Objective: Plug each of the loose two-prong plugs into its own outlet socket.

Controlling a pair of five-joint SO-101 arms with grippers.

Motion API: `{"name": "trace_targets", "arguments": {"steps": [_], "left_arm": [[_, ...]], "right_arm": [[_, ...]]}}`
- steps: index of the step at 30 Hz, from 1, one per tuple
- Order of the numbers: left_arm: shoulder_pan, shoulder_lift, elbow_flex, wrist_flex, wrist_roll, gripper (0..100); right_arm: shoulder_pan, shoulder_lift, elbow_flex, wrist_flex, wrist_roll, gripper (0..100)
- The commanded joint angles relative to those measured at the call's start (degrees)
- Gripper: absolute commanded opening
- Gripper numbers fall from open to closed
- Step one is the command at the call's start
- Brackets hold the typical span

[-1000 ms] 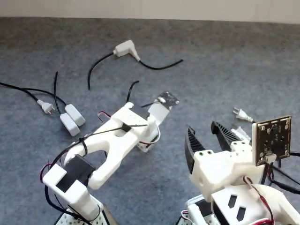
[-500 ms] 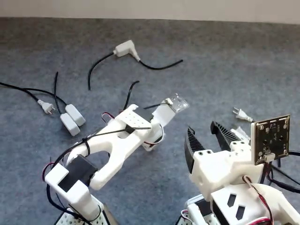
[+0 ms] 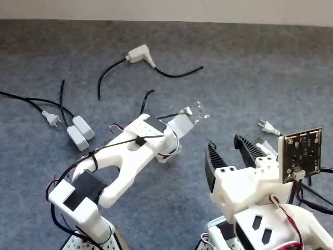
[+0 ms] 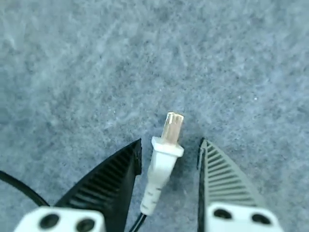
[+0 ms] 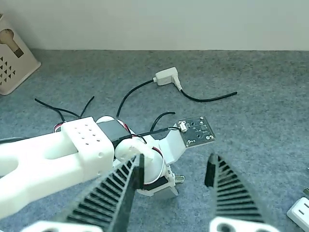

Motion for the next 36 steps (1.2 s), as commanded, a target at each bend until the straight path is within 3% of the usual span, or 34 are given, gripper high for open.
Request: {"name": "trace_targets", "arguments": {"steps": [1,5,15,19,23,26,31,36], "left_arm": [[-0.13,-0.31,-1.98,-1.67,-1.85,14],[-0.22,-0.31,-1.98,-1.67,-1.85,7],[-0.31,-0.22,-1.98,-1.58,-1.76,6],[-1.19,-0.92,-2.86,-3.60,-1.23,1],[-2.15,-2.24,-3.21,-5.89,4.66,1],[-2.15,-7.43,-1.45,-6.42,6.95,1],[-1.71,-24.48,6.81,-8.35,10.90,1],[-2.51,-44.53,25.01,-24.53,16.35,1]], "right_arm": [[0.57,-0.22,-0.04,-0.22,0.79,20.7],[0.57,-0.22,-0.04,-0.22,0.79,20.7],[0.57,-0.22,-0.04,-0.22,0.79,20.7],[0.57,-0.22,-0.04,-0.22,0.79,20.7],[0.57,-0.22,-0.04,-0.22,0.79,20.7],[1.01,-0.22,-0.04,-0.22,0.79,20.7],[9.01,-0.13,-0.48,-0.22,0.79,20.7],[12.35,-0.13,-0.48,-0.31,0.88,20.7]]}}
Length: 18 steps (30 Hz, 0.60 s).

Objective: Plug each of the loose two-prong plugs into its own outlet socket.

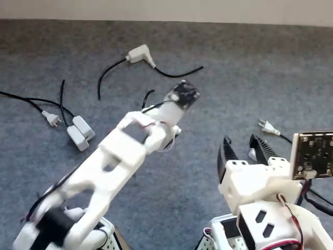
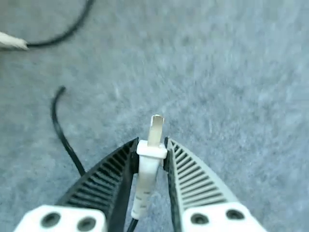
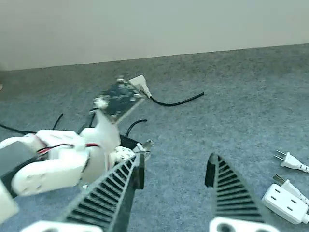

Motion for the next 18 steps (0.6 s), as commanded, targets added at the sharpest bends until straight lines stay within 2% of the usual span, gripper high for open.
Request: {"name": "trace_targets", "arguments": {"steps": [1,4,6,10,14,15,18], "left_arm": [[-0.92,-20.44,16.31,-16.79,4.75,1],[-1.19,-30.81,26.77,-27.43,7.74,1],[-1.27,-36.18,30.73,-30.68,9.58,1],[-0.84,-44.44,34.95,-31.38,13.36,1],[-0.84,-51.56,37.05,-31.38,17.49,1],[-0.84,-53.49,37.85,-31.38,18.55,1],[1.01,-59.74,40.75,-31.38,20.31,1]], "right_arm": [[1.36,-0.13,-0.48,-0.31,0.88,20.6],[1.36,0.04,-0.48,-0.31,0.88,20.6],[1.36,0.13,-0.48,-0.31,0.88,20.5],[1.36,0.22,-0.04,-3.30,0.88,17.6],[0.84,0.31,0.84,-7.78,0.88,2.9],[-0.75,0.22,1.36,-9.36,0.88,0.2],[-9.27,0.22,5.05,-12.53,0.88,1.2]]}}
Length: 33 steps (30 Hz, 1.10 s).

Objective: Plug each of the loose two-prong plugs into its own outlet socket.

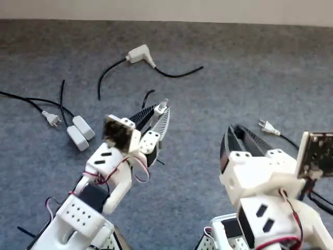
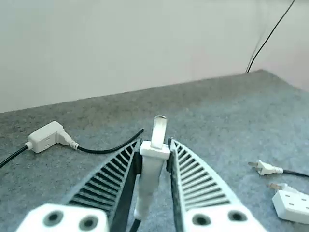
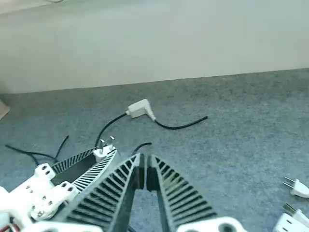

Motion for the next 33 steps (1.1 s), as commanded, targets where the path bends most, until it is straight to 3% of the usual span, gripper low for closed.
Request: {"name": "trace_targets", "arguments": {"steps": [1,4,10,20,24,29,33], "left_arm": [[2.59,-9.89,3.21,-1.49,2.46,1],[5.05,-17.54,7.25,-1.49,2.46,1],[5.58,-32.31,14.11,-1.32,2.46,1],[8.84,-30.55,14.73,-1.23,2.46,1],[10.51,-30.55,14.81,-1.14,2.46,1],[6.81,-30.55,14.73,-1.14,2.46,1],[5.49,-30.55,14.46,-1.14,2.55,1]], "right_arm": [[-9.98,0.31,4.00,-5.41,0.88,0.9],[-17.54,0.31,8.48,-9.71,0.88,0.8],[-23.16,0.31,8.40,-12.09,0.88,0.8],[-31.25,1.01,12.18,-14.46,0.88,0.8],[-31.78,5.49,14.29,-17.71,0.88,0.8],[-31.43,11.03,14.02,-18.07,0.88,0.8],[-26.68,12.00,14.64,-18.07,0.88,0.8]]}}
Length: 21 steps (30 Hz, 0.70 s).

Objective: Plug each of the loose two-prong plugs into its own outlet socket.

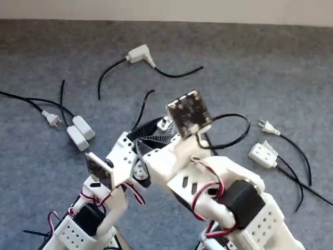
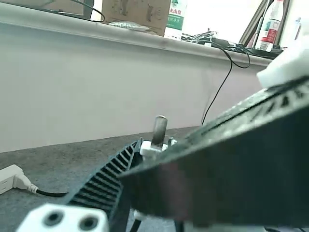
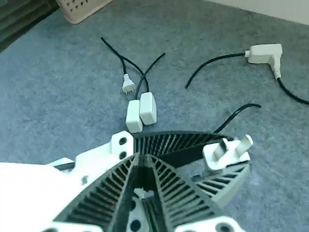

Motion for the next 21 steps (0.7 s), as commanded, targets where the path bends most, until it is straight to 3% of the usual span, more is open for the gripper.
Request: {"name": "trace_targets", "arguments": {"steps": [1,4,9,12,16,21], "left_arm": [[-1.54,-0.04,-0.75,-1.14,0.62,1],[-1.54,-0.04,-0.84,-1.14,0.62,1],[-1.54,-0.04,-0.92,-1.14,0.62,1],[-1.45,-0.04,-1.01,-1.14,0.70,1],[-1.36,-0.04,-0.92,-1.14,0.70,1],[-1.45,-0.04,0.22,-1.14,0.62,1]], "right_arm": [[5.49,0.48,0.31,-1.54,0.53,0.8],[12.00,0.40,2.07,-1.80,0.70,0.8],[18.77,0.57,6.46,-3.47,10.55,0.8],[21.67,0.57,10.95,-7.60,11.96,0.8],[24.04,0.40,15.52,-12.09,12.13,0.8],[22.99,-2.15,11.65,-9.80,11.96,0.8]]}}
